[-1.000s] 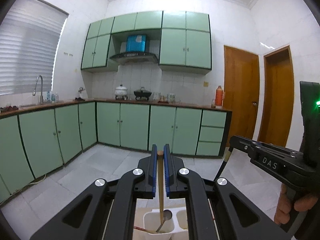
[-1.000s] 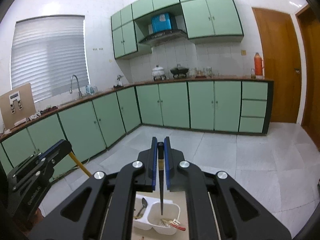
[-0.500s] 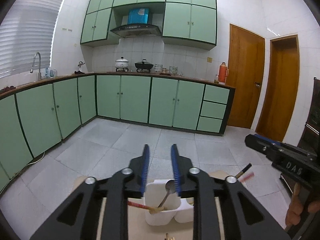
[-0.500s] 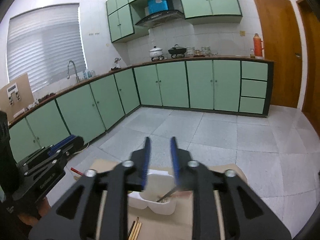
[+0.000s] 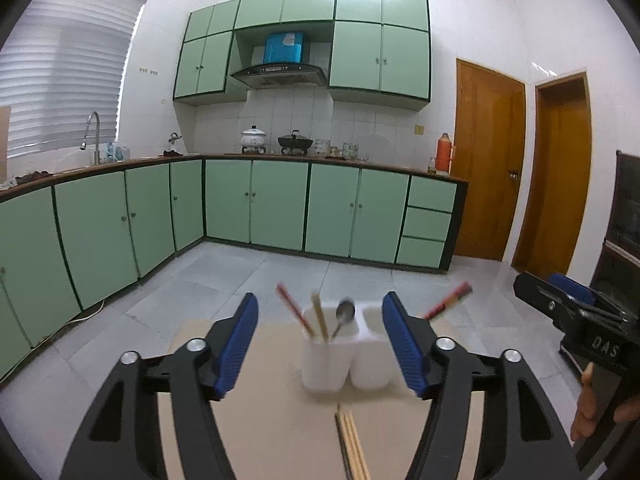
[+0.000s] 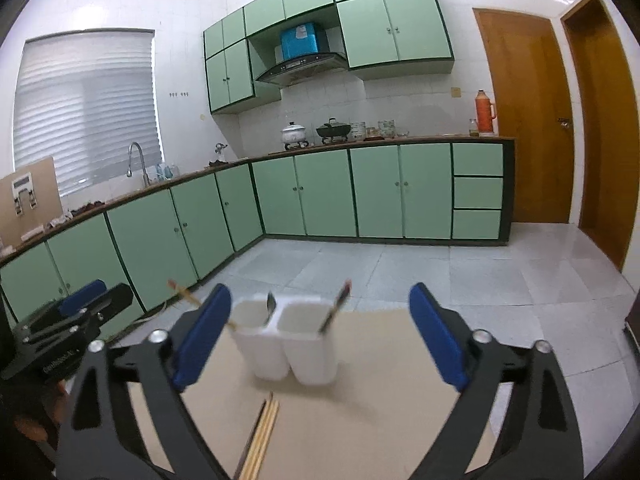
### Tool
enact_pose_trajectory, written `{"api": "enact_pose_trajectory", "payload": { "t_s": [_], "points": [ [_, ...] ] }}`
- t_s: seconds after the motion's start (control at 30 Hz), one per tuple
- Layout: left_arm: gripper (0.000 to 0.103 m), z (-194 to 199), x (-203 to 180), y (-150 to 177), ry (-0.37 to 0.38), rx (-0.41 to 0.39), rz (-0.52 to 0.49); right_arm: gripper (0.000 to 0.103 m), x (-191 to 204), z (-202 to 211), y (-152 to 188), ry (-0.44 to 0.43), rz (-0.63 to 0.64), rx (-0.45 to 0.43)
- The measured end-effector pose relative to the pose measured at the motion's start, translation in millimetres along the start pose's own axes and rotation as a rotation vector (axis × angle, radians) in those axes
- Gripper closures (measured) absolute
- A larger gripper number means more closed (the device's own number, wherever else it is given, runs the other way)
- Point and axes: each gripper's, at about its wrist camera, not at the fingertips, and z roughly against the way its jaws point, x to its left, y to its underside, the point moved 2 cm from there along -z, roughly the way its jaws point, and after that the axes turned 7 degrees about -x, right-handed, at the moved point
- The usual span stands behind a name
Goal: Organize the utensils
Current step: 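Open both tools and withdraw them back over the remaining chopsticks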
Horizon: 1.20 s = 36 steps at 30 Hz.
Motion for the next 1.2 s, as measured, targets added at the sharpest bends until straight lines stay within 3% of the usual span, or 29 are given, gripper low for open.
{"api": "enact_pose_trajectory", "payload": {
  "t_s": [0.27, 0.63, 1.1, 1.2],
  "points": [
    [0.025, 28, 5, 57, 0.010, 0.116, 0.002, 0.006, 10, 27, 58, 0.012, 0.006, 0.099],
    [0.025, 48, 16, 140, -0.028, 0.279, -0.024, 0.006, 32, 43, 147, 0.028, 0.009, 0.258],
    [0.025, 67, 26, 171, -0.053, 0.333, -0.001, 0.007, 63, 60, 199, 0.003, 0.088, 0.332],
    [0.025, 71, 26, 173, -0.056, 0.330, -0.004, 0.013, 67, 62, 203, 0.002, 0.103, 0.342]
  ]
}}
